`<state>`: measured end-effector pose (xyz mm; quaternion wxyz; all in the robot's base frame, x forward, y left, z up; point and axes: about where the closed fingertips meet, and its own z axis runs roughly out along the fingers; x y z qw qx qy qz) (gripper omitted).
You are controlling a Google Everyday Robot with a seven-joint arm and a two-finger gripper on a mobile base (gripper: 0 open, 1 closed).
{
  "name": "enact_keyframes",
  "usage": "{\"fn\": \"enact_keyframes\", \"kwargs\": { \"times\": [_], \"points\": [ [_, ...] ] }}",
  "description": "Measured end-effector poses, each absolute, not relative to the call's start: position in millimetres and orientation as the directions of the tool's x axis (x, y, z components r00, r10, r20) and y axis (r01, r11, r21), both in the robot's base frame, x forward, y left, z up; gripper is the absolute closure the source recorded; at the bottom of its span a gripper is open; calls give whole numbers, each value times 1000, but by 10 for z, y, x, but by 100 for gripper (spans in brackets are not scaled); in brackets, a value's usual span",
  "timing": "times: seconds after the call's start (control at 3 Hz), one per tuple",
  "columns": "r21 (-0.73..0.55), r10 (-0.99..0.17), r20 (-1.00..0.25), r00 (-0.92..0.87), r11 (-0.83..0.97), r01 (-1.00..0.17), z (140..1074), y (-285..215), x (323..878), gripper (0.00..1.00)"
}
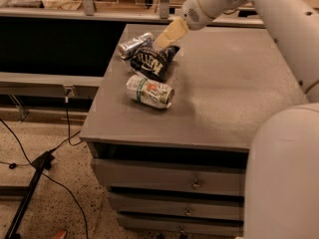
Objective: Move blue chip bag near redbull can
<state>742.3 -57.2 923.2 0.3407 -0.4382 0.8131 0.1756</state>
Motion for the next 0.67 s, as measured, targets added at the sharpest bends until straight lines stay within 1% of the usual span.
{"fn": "enact_keyframes", "kwargs": {
  "times": [0.33,0.67],
  "points": [
    [24,-551,-763,-338,498,-867,9562,-1209,7104,0],
    [25,-555,-758,-342,499,-866,9522,-1139,7143,0]
  ]
}}
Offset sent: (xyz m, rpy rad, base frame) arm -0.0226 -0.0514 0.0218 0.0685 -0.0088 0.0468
